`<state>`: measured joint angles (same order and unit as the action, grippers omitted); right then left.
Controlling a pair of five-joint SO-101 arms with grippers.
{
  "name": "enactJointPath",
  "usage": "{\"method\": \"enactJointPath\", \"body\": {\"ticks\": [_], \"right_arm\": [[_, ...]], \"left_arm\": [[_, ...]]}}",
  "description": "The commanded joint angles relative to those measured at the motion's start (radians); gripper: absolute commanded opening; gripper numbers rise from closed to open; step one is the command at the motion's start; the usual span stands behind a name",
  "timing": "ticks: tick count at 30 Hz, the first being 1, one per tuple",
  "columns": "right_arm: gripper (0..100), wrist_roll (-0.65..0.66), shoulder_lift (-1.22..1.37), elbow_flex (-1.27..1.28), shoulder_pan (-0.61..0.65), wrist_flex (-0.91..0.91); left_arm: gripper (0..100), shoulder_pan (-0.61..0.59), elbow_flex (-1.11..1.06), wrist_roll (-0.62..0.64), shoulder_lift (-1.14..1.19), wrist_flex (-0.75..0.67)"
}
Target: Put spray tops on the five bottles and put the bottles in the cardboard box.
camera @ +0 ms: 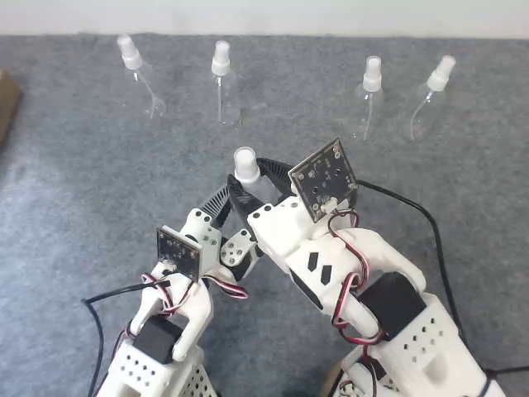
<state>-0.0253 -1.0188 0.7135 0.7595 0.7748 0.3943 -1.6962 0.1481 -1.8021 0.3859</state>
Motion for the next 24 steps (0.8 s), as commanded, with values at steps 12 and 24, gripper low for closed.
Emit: {"method": "enactJointPath", "body": {"ticks": [12,24], "right_arm": [[27.3,-0.008,-0.091,0.006,0.077,0.134],[27.3,0.034,-0.182,0.011,0.085,0.154]], "left_arm": [[1,-0.005,0.012,-0.005,-0.015,-0.012],[1,-0.006,0.012,-0.008,-0.015,-0.011]]}}
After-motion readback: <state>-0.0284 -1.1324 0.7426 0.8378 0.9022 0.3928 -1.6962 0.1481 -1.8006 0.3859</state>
